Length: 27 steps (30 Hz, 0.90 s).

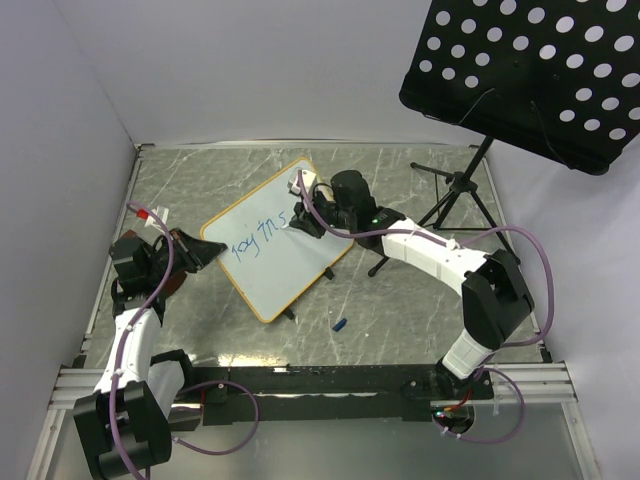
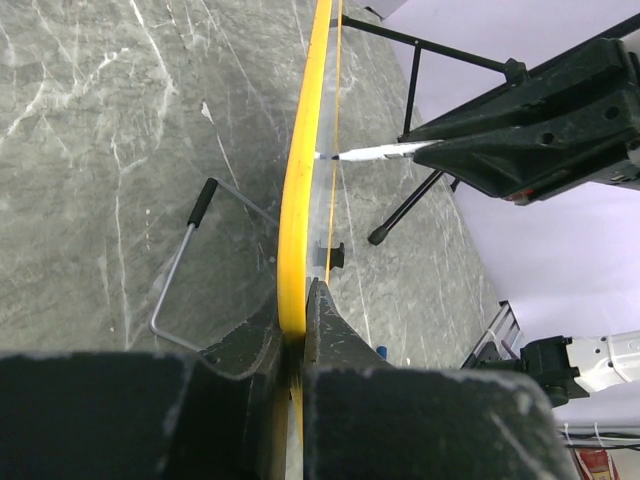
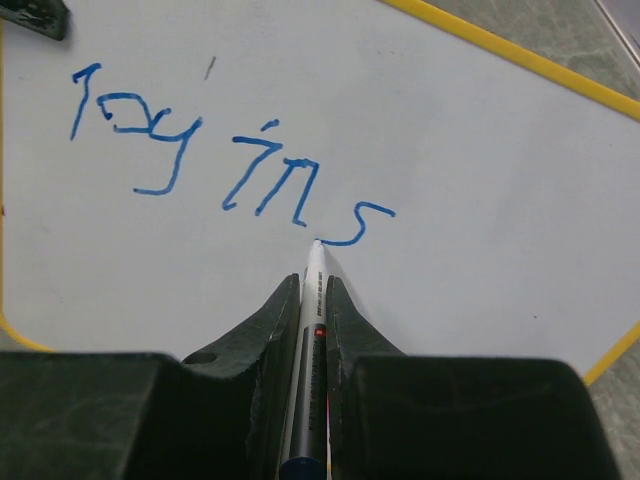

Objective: Write a sentence on the whiteboard

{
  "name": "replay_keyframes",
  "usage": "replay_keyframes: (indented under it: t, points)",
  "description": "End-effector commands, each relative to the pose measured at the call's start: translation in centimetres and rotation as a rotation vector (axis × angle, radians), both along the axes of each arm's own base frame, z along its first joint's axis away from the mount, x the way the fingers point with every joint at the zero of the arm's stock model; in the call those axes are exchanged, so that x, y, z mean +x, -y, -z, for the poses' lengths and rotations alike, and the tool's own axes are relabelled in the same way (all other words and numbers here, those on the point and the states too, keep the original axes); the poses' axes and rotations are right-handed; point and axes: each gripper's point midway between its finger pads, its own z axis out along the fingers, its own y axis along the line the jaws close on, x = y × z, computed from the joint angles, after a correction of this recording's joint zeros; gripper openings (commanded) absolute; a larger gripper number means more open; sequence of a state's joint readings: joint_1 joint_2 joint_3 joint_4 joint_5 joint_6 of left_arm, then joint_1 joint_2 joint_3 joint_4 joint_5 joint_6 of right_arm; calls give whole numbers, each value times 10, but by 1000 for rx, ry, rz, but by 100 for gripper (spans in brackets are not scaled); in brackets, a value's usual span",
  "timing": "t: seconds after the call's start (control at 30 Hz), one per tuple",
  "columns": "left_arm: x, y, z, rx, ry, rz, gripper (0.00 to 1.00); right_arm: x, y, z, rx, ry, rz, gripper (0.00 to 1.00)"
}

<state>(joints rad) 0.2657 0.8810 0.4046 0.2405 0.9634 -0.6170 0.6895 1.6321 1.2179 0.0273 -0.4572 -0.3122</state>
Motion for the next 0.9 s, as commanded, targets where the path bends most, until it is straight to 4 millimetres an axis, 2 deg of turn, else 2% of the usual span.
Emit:
replay_keyframes:
  t: [0.0, 0.13, 0.4, 0.63, 0.87]
  points:
    - [2, 2, -5, 91, 106, 43, 1, -8, -1, -64, 111, 76, -19, 0]
    - [2, 2, -5, 91, 106, 42, 1, 1, 8, -78, 126, 102, 11, 0]
    - [2, 2, -6, 88, 107, 46, 1, 35, 21, -63, 103, 107, 93, 0]
    - [2, 3, -5, 88, 106, 46, 1, 46, 15, -53, 93, 100, 100, 0]
    - [2, 2, -6, 89, 107, 44, 1, 49, 8, -53, 107, 75, 90, 0]
